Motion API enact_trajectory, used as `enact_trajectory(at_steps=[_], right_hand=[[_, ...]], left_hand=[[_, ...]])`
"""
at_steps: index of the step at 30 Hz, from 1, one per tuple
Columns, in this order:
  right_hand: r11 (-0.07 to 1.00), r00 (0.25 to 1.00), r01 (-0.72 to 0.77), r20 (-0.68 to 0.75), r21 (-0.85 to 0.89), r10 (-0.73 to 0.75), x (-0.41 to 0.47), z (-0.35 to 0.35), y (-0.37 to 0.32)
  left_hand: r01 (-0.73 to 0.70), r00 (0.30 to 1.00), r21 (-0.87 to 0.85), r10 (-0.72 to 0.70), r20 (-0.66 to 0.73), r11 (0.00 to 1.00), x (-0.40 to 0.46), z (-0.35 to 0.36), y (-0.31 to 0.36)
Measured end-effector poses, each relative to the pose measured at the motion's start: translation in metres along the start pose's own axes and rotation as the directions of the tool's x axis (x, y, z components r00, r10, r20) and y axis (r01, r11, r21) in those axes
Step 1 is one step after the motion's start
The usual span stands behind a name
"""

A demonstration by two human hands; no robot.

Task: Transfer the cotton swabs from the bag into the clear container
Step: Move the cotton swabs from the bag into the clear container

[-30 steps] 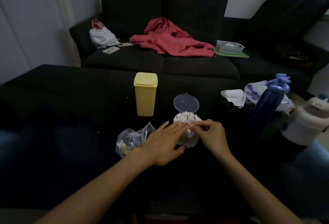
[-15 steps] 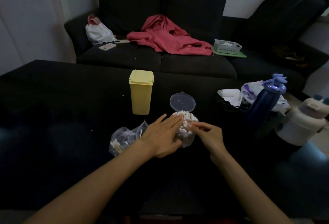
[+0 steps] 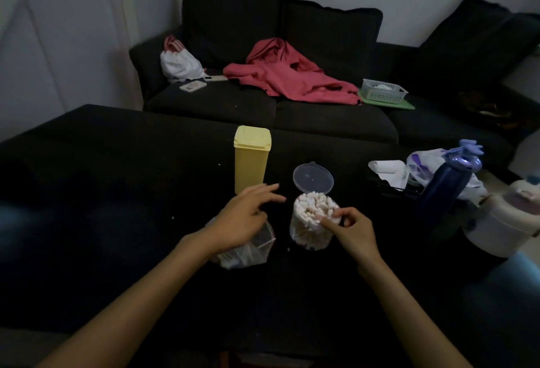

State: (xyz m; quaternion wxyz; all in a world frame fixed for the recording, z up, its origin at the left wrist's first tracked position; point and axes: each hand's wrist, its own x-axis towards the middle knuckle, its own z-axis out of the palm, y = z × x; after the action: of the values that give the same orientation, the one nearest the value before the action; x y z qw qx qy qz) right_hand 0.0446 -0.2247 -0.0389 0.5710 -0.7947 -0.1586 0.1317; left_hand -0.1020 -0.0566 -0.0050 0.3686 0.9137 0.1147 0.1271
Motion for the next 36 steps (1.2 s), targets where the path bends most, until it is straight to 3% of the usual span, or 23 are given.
enact_trajectory(at_steps=[2,5,7,10,14,18,22,25,27,29,32,36], right_hand=[[0.998,0.996,0.057,-0.061,-0.019,-0.058,-0.002,0.003,-0.003],[0.96,0.952,0.267,-0.133,-0.08,-0.276,-0.011,0.01,-0.021],[0.922,0.932,0.363,0.05,-0.135,-0.359,-0.021,0.022,-0.038],[0.828,0.841,0.462,0.453,-0.318,-0.295,-0.033,0.048,-0.043],[0.689,0.772,0.551,0.6,-0.471,-0.207,-0.037,0.067,-0.022],[0.655,0.814,0.484,0.573,-0.58,-0.094,-0.032,0.068,-0.014],[0.799,0.854,0.319,0.521,-0.51,-0.008,-0.024,0.066,-0.013],[0.956,0.9,0.113,0.435,-0.27,0.016,-0.025,0.066,-0.017],[0.996,0.93,0.008,0.366,-0.089,0.025,-0.028,0.066,-0.02],[1.0,0.949,-0.003,0.315,-0.003,0.004,-0.028,0.067,-0.021],[1.0,0.958,0.02,0.286,-0.007,-0.017,-0.027,0.064,-0.025],[0.998,0.942,-0.02,0.333,-0.064,0.04,-0.028,0.062,-0.027]], left_hand=[[0.085,0.99,0.024,-0.082,-0.119,0.996,-0.014,-0.011,-0.014],[0.274,0.922,0.047,-0.249,-0.298,0.96,-0.033,-0.022,-0.03],[0.363,0.89,0.15,-0.294,-0.348,0.92,-0.044,-0.025,-0.036],[0.5,0.862,0.353,-0.417,-0.286,0.791,-0.054,-0.022,-0.044],[0.591,0.784,0.446,-0.608,-0.124,0.672,-0.053,-0.012,-0.053],[0.592,0.787,0.239,-0.616,0.033,0.769,-0.044,-0.008,-0.059],[0.586,0.81,-0.11,-0.582,0.069,0.803,-0.034,0.001,-0.062],[0.574,0.803,-0.46,-0.576,0.154,0.677,-0.032,0.005,-0.051],[0.56,0.794,-0.597,-0.579,0.186,0.575,-0.031,0.006,-0.045],[0.545,0.786,-0.678,-0.583,0.207,0.494,-0.031,0.005,-0.042],[0.539,0.786,-0.734,-0.559,0.262,0.414,-0.032,0.004,-0.042],[0.567,0.801,-0.691,-0.495,0.336,0.448,-0.033,0.004,-0.04]])
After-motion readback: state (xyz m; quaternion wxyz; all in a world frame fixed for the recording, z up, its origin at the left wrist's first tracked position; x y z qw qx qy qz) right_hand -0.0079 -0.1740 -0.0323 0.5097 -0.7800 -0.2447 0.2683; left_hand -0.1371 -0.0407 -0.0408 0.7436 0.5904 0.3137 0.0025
